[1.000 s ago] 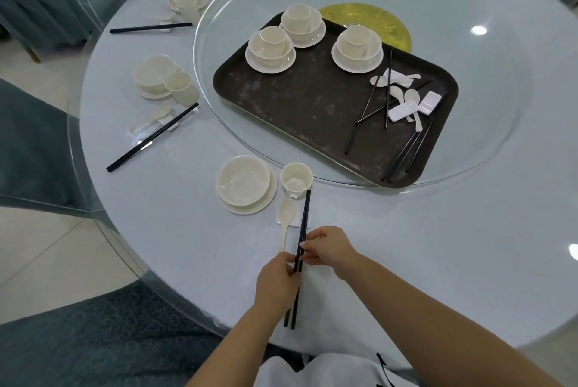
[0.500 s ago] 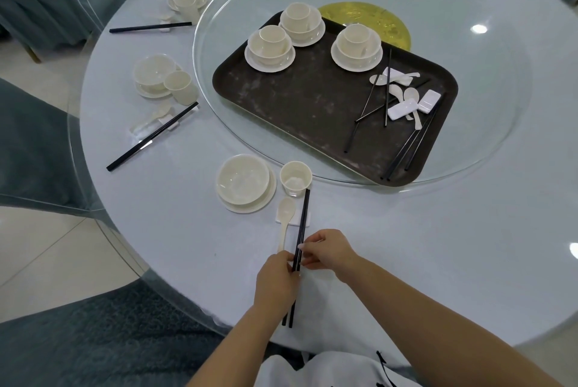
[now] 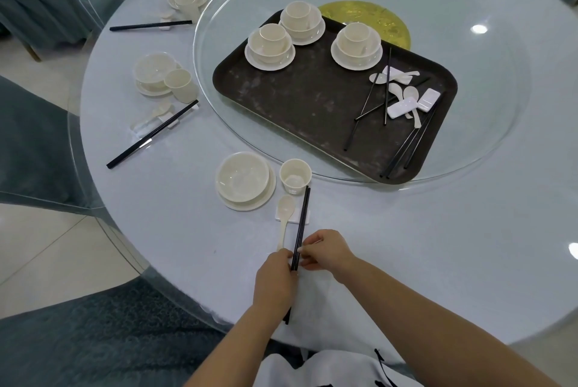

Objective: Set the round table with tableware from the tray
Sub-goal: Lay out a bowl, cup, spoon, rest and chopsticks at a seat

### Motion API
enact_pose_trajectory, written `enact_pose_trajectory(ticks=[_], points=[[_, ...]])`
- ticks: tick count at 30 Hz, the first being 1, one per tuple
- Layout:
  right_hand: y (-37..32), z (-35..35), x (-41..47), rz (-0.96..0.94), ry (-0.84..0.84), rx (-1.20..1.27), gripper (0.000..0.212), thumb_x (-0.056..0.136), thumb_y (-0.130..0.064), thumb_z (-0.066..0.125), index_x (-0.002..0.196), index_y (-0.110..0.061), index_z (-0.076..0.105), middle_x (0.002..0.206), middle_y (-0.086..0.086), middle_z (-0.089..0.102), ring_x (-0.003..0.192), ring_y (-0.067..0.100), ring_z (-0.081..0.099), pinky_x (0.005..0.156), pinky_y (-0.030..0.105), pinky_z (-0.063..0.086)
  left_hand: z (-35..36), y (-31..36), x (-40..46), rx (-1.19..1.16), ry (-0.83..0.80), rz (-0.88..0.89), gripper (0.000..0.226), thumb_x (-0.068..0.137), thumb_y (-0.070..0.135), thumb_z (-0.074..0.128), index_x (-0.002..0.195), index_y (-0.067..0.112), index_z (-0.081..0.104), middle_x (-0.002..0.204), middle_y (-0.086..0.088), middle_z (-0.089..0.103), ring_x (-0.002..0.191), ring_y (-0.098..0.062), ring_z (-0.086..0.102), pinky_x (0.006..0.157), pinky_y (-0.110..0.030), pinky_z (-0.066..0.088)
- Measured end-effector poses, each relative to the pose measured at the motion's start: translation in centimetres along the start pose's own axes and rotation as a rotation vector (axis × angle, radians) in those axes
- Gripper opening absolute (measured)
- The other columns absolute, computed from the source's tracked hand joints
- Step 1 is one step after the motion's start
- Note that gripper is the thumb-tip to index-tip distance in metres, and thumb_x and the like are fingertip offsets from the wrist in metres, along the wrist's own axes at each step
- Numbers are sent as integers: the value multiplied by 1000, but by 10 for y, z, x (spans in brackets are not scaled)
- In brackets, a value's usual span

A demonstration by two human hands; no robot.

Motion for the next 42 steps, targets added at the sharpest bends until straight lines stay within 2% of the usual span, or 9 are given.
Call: enact_pose_trajectory(ticks=[2, 7, 18, 24, 39, 42], points=[[0, 0, 0, -4, -1, -3, 10, 83, 0, 72, 87, -3, 63, 78, 16, 68, 64, 24, 69, 71, 38, 62, 0, -1, 0, 4, 1, 4, 31, 93, 17, 54, 124, 19, 56, 112, 0, 61, 92, -14, 58, 79, -18, 41], [1, 0, -1, -15, -4, -12, 12, 82, 0, 73, 82, -4, 62, 76, 15, 68, 61, 22, 69, 68, 36, 62, 0, -1, -1, 33, 12, 35, 25, 93, 16, 53, 117, 20, 58, 108, 2, 61, 80, -8, 50, 74, -17, 38], [8, 2, -3, -4, -15, -35, 10, 82, -3, 75, 78, -5, 66, 75, 14, 71, 63, 21, 71, 64, 32, 62, -2, 0, -4, 67, 22, 62, 20, 93, 15, 53, 112, 21, 59, 102, 3, 62, 80, -10, 53, 73, -18, 42], [9, 5, -2, -12, -14, -59, 10, 83, -6, 75, 78, -7, 66, 78, 15, 72, 66, 22, 72, 66, 33, 62, -4, 0, -5, 87, 37, 49, 15, 94, 21, 55, 108, 21, 60, 102, 2, 63, 81, -10, 55, 71, -18, 42], [10, 6, -3, -3, -23, -42, 10, 83, -2, 73, 80, -6, 64, 75, 14, 70, 62, 20, 71, 66, 33, 62, -6, 1, -8, 59, 6, 33, 19, 93, 17, 55, 111, 19, 59, 106, 1, 62, 82, -9, 52, 71, -18, 39], [6, 4, -2, -4, -14, -60, 11, 83, -10, 75, 81, -5, 65, 75, 13, 70, 63, 20, 70, 67, 34, 62, -9, 2, -7, 51, -13, 23, 25, 93, 21, 56, 118, 19, 58, 112, 0, 63, 92, -13, 59, 78, -18, 43]])
Point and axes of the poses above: each hand's wrist, its own x-axis towards the middle knuckle, its own z-axis out of the palm, y = z × x, the point moved 2 cm from there along x, towards the middle knuckle
